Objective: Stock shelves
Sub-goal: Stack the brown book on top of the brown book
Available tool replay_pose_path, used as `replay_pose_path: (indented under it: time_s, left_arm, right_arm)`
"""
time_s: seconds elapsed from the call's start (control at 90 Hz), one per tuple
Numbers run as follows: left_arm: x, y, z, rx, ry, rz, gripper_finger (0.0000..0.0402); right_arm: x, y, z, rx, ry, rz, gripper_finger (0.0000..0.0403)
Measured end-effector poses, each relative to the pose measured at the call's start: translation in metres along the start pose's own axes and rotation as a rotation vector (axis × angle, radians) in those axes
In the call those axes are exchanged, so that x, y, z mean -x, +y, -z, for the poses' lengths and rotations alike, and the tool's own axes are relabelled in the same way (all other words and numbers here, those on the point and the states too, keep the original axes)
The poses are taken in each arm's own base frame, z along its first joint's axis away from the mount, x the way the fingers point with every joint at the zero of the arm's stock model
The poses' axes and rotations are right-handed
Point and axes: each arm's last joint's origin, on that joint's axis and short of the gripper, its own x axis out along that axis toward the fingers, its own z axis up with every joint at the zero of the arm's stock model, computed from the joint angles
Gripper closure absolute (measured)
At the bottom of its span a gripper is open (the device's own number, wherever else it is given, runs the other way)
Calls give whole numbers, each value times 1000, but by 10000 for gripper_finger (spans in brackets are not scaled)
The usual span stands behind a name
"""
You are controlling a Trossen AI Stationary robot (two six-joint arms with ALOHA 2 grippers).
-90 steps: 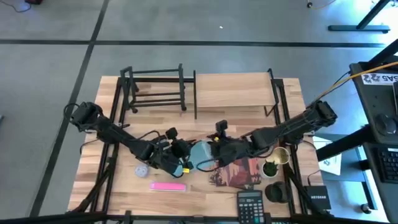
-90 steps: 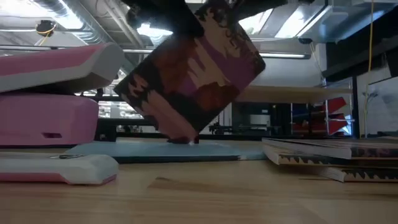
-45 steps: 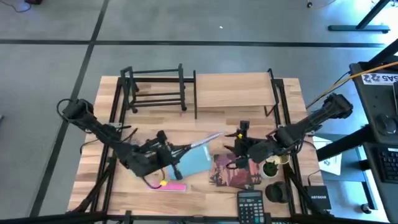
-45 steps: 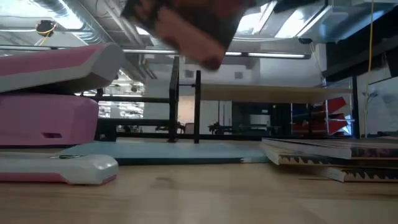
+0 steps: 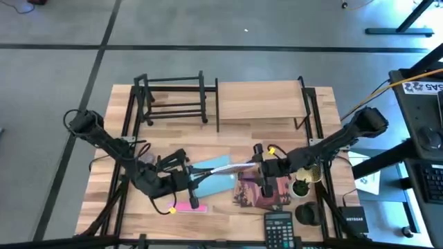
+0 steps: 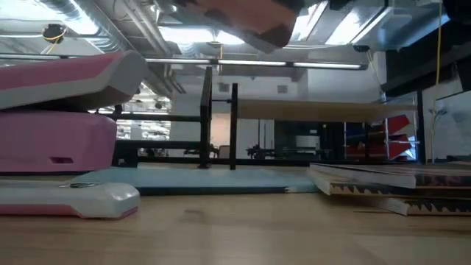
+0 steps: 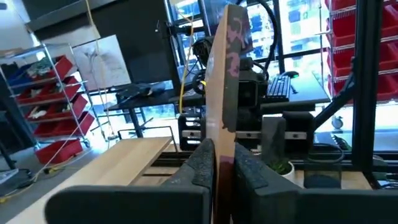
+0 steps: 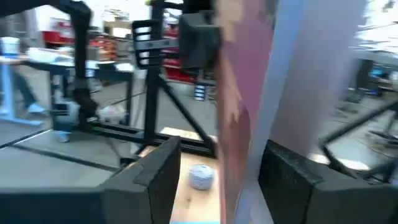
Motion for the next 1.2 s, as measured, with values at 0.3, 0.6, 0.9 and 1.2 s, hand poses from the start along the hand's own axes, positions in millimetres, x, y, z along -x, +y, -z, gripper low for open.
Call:
replay_pose_path:
  time_s: [0.3, 0.6, 0.9, 1.2]
  left_arm:
    - [1, 0, 0, 9, 10, -26, 401]
    - [1, 0, 4, 0, 36, -39, 386]
    - [5, -6, 12, -29, 87, 23, 292]
    - [25, -19, 13, -115, 101, 84, 229]
  right_arm:
    - [-15, 2, -5, 45, 3, 27, 356]
    - [-22, 1, -9, 45, 132, 77, 398]
    - [-24, -6, -42, 120, 413, 154, 401]
    - [0, -39, -102, 21, 936, 169, 402]
